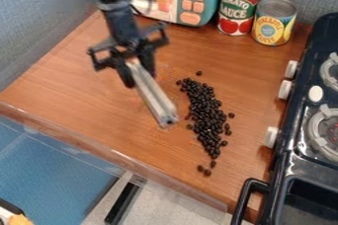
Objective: Sweep into pile
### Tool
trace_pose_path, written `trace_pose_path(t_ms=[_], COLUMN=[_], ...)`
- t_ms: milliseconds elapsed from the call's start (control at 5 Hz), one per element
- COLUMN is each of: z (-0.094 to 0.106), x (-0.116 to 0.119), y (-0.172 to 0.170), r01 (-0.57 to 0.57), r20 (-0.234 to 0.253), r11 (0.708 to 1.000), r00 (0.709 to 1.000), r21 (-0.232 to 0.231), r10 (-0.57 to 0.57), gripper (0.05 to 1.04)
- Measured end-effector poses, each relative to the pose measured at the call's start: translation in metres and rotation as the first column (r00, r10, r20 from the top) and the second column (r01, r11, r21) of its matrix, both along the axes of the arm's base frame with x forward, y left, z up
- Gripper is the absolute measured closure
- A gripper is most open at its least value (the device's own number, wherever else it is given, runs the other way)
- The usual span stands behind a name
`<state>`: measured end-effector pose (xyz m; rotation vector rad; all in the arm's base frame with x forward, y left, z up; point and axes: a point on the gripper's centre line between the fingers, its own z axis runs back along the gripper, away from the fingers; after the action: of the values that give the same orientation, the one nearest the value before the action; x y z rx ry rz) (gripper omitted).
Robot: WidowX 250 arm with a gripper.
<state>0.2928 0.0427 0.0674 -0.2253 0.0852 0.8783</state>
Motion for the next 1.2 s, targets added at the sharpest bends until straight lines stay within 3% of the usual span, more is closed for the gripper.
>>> trace_pose_path(t_ms=[200, 600, 800, 1200], z=[0.007, -0.02, -0.045, -0.061], x=[0.006, 0.022, 0.027, 0.043], y=[0.023, 0.065, 0.078, 0.098], r01=[-0.018, -0.057, -0.067, -0.09], r20=[0.039, 0.047, 0.033, 0.051], r11=[1.0, 0.991, 0.981, 0.946], r00=[0.999, 0.998, 0.998, 0.996], r21=[0.025, 0.118, 0.181, 0.312], r10=[0.017, 0.052, 0.062, 0.078], gripper=[0.696, 0.697, 0.697, 0.648])
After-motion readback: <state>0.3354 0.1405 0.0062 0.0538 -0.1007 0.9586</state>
